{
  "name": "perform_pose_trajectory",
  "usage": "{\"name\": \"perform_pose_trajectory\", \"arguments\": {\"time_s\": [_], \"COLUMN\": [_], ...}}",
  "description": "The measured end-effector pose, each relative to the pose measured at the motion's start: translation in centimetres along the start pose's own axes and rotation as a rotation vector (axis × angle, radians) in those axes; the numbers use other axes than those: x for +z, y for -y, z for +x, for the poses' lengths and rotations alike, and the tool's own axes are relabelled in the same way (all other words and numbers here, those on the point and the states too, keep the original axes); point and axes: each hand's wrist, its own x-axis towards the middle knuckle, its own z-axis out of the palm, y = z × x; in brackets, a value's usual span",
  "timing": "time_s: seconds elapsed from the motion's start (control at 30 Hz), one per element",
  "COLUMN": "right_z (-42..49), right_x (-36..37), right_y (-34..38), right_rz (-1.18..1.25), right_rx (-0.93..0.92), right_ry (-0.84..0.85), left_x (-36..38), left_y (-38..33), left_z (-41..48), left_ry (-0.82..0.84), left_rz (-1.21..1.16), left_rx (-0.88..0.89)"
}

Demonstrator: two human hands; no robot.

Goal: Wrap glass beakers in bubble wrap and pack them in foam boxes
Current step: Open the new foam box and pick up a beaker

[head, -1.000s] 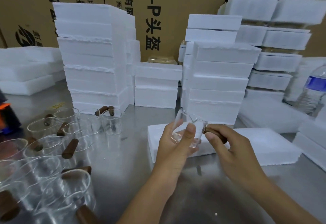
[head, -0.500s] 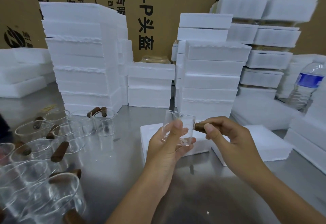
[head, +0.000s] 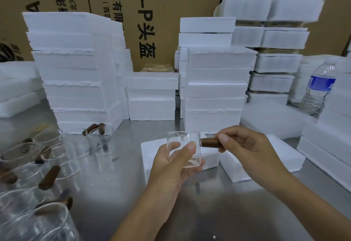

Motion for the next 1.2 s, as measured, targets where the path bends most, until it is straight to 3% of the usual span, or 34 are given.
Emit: {"name": "perform_pose_trajectory", "arguments": {"time_s": [0.17,0.3,0.47,0.6,0.77,1.07,1.2], "right_z": [0.0,3.4,9.5,10.6,10.0,10.5,10.6], "right_x": [0.0,-3.0,-8.4,-11.5,-11.5,-11.5,-11.0], "right_y": [-0.1,-1.7,-6.8,-10.6,-12.0,-10.8,-9.7], "right_rz": [0.041,-0.022,-0.474,-0.866,-0.981,-1.145,-1.07], "right_rx": [0.001,0.06,0.234,0.422,0.649,0.623,0.544], "right_ry": [-0.014,-0.219,-0.407,-0.3,-0.122,-0.217,-0.406], "left_x": [-0.1,-0.4,-0.2,-0.2,-0.4,0.0,0.0], "left_y": [-0.2,-0.4,-0.5,-0.4,-0.5,-0.5,-0.5], "left_z": [0.0,0.1,0.2,0.1,0.3,0.0,-0.1], "left_ry": [-0.023,-0.032,-0.039,-0.039,-0.03,-0.013,-0.02], "left_rz": [0.0,-0.061,-0.046,-0.036,-0.032,-0.03,-0.044], "left_rx": [0.005,0.021,0.031,0.045,0.047,0.034,0.04]}}
